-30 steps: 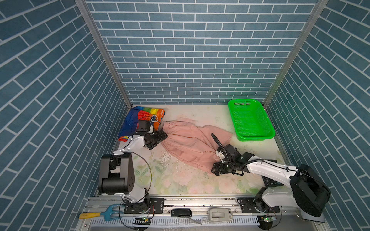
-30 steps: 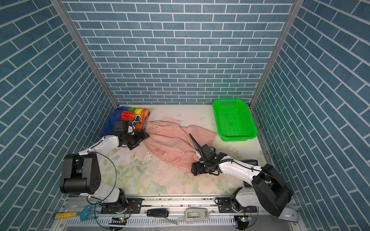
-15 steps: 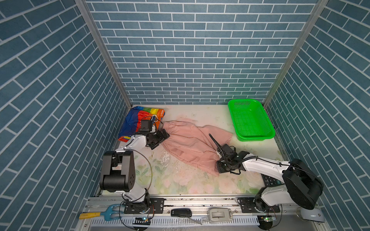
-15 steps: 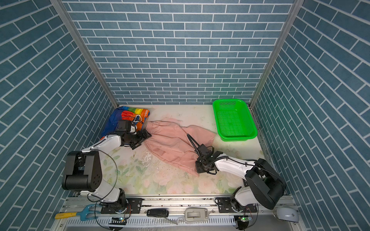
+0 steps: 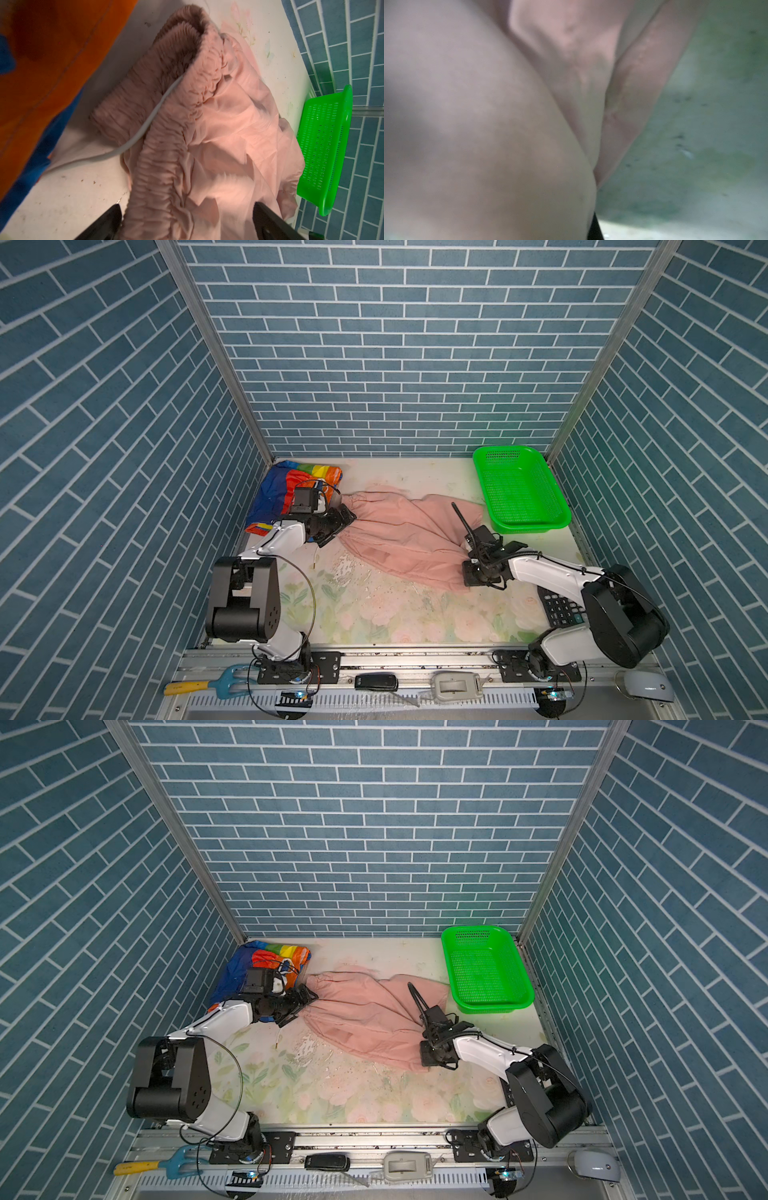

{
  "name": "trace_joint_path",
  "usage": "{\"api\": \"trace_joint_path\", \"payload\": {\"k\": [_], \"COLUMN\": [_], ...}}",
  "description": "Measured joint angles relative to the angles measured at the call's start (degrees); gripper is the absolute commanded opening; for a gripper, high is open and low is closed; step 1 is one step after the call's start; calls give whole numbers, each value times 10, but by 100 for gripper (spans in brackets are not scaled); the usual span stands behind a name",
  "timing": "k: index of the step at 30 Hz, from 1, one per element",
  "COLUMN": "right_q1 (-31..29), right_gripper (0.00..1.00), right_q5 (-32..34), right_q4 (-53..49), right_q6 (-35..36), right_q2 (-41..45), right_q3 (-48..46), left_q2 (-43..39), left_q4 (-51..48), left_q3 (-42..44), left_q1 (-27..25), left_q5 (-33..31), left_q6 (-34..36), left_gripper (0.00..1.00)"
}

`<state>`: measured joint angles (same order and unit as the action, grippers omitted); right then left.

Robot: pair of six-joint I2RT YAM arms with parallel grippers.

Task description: Fold and stack the shorts

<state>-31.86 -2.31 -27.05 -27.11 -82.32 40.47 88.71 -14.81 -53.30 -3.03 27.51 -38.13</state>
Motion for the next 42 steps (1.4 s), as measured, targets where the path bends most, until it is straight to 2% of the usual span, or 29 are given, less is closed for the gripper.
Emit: {"api": "trace_joint_path", "payload": {"k": [4,9,12,16,17,18,23,26,35,42], "right_q1": [35,46,46,46,46,46,49,49,50,85], "right_gripper": [0,30,55,83,94,98,99,99,99,99], "right_q5": [11,14,7,-4,-7,-9,-33,-56,-96,-96], "right_q4": [-50,-72,-83,-89,-90,-89,-57,-16,160,279], "right_q6": [30,60,66,57,52,48,-15,-71,-270,-375], "right_q2": [-10,-33,-23,30,51,68,174,205,216,220], "right_q3": [43,94,92,79,74,69,24,-8,-124,-170], "left_q2": [0,3,3,-1,-4,-7,-36,-49,-104,-126], "left_q4": [26,57,66,54,50,45,36,40,105,194], "left_q3": [13,26,32,39,41,42,62,79,158,228], "left_q1": [-11,-32,-37,-36,-35,-34,-13,-1,1,1], "left_q5": [10,32,39,38,38,38,50,65,115,127], "left_q6": [-17,-49,-56,-53,-51,-49,-53,-73,-188,-290], "left_gripper": [97,97,97,97,98,98,98,99,99,96]}}
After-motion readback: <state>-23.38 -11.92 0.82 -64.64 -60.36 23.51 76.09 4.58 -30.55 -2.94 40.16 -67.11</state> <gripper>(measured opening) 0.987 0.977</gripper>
